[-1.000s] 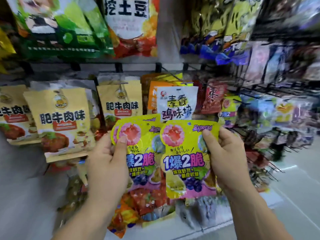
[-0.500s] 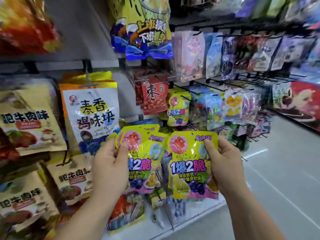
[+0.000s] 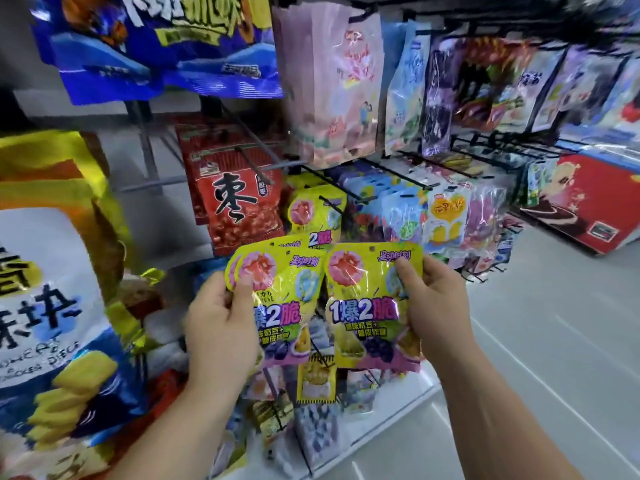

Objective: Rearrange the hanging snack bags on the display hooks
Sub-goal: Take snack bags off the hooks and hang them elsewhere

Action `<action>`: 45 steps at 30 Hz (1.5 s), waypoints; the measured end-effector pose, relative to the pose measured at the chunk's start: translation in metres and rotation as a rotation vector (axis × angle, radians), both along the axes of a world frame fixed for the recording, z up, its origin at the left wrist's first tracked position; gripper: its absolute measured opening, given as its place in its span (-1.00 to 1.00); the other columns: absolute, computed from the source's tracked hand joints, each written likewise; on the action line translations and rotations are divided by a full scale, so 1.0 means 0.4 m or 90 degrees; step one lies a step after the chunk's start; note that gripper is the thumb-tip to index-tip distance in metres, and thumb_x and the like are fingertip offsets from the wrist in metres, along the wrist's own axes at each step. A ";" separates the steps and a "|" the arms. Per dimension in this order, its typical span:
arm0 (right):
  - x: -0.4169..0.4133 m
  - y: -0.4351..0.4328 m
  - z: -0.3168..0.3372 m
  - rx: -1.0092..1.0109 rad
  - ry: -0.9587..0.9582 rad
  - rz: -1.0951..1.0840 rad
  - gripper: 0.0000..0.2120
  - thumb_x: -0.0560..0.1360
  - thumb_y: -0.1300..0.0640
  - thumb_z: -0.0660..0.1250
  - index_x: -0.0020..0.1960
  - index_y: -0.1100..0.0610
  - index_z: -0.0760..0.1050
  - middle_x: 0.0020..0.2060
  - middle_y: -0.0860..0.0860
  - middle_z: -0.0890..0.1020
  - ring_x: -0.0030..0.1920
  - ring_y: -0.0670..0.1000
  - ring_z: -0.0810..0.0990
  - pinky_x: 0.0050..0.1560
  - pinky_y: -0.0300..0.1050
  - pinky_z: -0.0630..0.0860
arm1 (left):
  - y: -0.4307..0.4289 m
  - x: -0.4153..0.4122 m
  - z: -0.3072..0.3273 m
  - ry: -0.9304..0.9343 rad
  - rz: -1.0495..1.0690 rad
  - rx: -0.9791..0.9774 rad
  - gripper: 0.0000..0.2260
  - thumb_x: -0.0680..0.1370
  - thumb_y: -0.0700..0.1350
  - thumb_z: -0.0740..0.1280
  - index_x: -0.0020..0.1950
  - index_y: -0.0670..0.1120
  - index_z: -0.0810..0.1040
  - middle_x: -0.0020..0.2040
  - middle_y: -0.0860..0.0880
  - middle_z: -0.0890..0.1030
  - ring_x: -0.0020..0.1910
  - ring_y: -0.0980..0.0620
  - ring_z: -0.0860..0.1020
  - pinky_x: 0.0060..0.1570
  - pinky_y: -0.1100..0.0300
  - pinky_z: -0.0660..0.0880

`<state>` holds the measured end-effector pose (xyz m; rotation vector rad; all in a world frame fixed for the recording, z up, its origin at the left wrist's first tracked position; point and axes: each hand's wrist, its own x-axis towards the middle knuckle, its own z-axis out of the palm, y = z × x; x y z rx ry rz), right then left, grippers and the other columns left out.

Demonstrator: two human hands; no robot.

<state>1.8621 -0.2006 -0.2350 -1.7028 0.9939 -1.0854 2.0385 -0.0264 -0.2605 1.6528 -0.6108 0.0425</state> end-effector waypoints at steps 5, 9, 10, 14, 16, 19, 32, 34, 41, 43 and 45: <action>0.062 -0.088 -0.010 -0.009 0.009 0.041 -0.42 0.55 -0.23 0.33 -0.15 0.33 0.32 -0.31 0.30 0.33 -0.36 0.12 0.30 -0.38 0.28 0.34 | -0.060 0.014 -0.015 0.004 0.031 -0.007 -0.75 0.69 0.11 0.24 -0.03 -0.02 0.57 -0.19 -0.20 0.63 -0.19 -0.24 0.59 -0.17 -0.26 0.55; 0.097 -0.145 -0.020 0.020 -0.021 0.088 -0.61 0.64 -0.07 0.35 -0.19 0.19 0.43 -0.35 0.18 0.37 -0.38 0.13 0.35 -0.37 0.22 0.41 | -0.093 0.012 -0.029 0.045 0.039 -0.023 -0.83 0.71 0.01 0.29 -0.03 0.04 0.60 -0.14 -0.23 0.65 -0.16 -0.34 0.60 -0.22 -0.30 0.60; 0.104 -0.160 -0.024 0.022 -0.027 0.105 -0.66 0.65 -0.04 0.35 -0.20 0.15 0.47 -0.36 0.15 0.41 -0.38 0.12 0.38 -0.36 0.21 0.42 | -0.104 0.010 -0.034 0.056 0.055 -0.023 -0.84 0.71 -0.02 0.29 -0.02 0.06 0.61 -0.13 -0.18 0.67 -0.13 -0.31 0.62 -0.16 -0.29 0.61; 0.131 -0.220 -0.049 0.026 -0.036 0.180 -0.62 0.63 -0.05 0.36 -0.17 0.23 0.46 -0.36 0.20 0.45 -0.35 0.08 0.39 -0.32 0.20 0.41 | -0.136 -0.015 -0.044 0.097 0.136 -0.041 -0.82 0.70 -0.04 0.31 -0.03 0.12 0.66 -0.11 -0.06 0.72 -0.08 -0.22 0.68 -0.07 -0.22 0.63; 0.139 -0.254 -0.059 0.024 -0.044 0.229 -0.56 0.61 -0.10 0.36 -0.22 0.24 0.42 -0.36 0.25 0.43 -0.33 0.03 0.35 -0.31 0.19 0.33 | -0.155 -0.032 -0.061 0.091 0.202 -0.030 -0.81 0.69 0.07 0.32 -0.02 0.02 0.63 -0.11 -0.22 0.67 -0.17 -0.21 0.64 -0.14 -0.28 0.62; 0.153 -0.275 -0.060 0.026 -0.055 0.269 -0.57 0.64 -0.01 0.37 -0.34 0.04 0.32 -0.49 -0.10 0.26 -0.39 -0.07 0.21 -0.31 0.03 0.16 | -0.158 -0.047 -0.077 0.089 0.264 -0.022 -0.71 0.62 0.20 0.30 -0.01 0.00 0.60 -0.04 -0.29 0.65 -0.14 -0.15 0.61 0.03 -0.37 0.56; 0.163 -0.311 -0.045 0.003 -0.074 0.369 -0.49 0.64 0.11 0.37 -0.35 0.05 0.15 -0.52 -0.13 0.16 -0.45 -0.11 0.13 -0.41 -0.16 0.09 | -0.189 -0.161 -0.052 0.085 0.349 -0.052 -0.81 0.70 -0.02 0.31 -0.04 0.16 0.67 -0.07 0.00 0.73 -0.02 -0.16 0.68 0.08 -0.30 0.60; 0.180 -0.311 -0.047 -0.002 -0.069 0.363 -0.48 0.64 0.10 0.38 -0.36 0.05 0.14 -0.52 -0.12 0.17 -0.44 -0.09 0.14 -0.40 -0.10 0.17 | -0.191 -0.158 -0.049 0.077 0.343 -0.046 -0.84 0.69 0.03 0.31 -0.01 0.09 0.66 -0.06 -0.05 0.72 0.00 -0.22 0.67 0.06 -0.33 0.59; 0.274 -0.320 -0.028 -0.066 0.011 0.260 -0.45 0.63 0.12 0.36 -0.37 0.04 0.07 -0.48 -0.06 0.14 -0.44 -0.03 0.10 -0.33 0.05 -0.01 | -0.176 -0.149 -0.039 0.071 0.352 -0.060 -0.83 0.70 -0.01 0.31 -0.02 0.13 0.66 -0.08 -0.01 0.73 -0.05 -0.13 0.67 0.06 -0.19 0.60; 0.300 -0.325 -0.027 -0.077 0.035 0.233 -0.45 0.61 0.13 0.37 -0.38 0.06 0.07 -0.48 -0.02 0.14 -0.44 -0.01 0.08 -0.37 0.03 0.02 | -0.169 -0.147 -0.037 0.075 0.355 -0.070 -0.83 0.70 -0.04 0.31 -0.02 0.12 0.66 -0.08 0.06 0.73 -0.07 0.02 0.68 0.06 -0.10 0.60; 0.319 -0.332 -0.029 -0.072 0.050 0.222 -0.45 0.61 0.13 0.37 -0.39 0.07 0.09 -0.49 -0.01 0.16 -0.46 -0.02 0.10 -0.42 -0.05 0.04 | -0.166 -0.143 -0.034 0.083 0.353 -0.076 -0.82 0.70 -0.05 0.32 -0.04 0.13 0.66 -0.09 0.06 0.73 -0.09 0.07 0.66 0.01 -0.06 0.58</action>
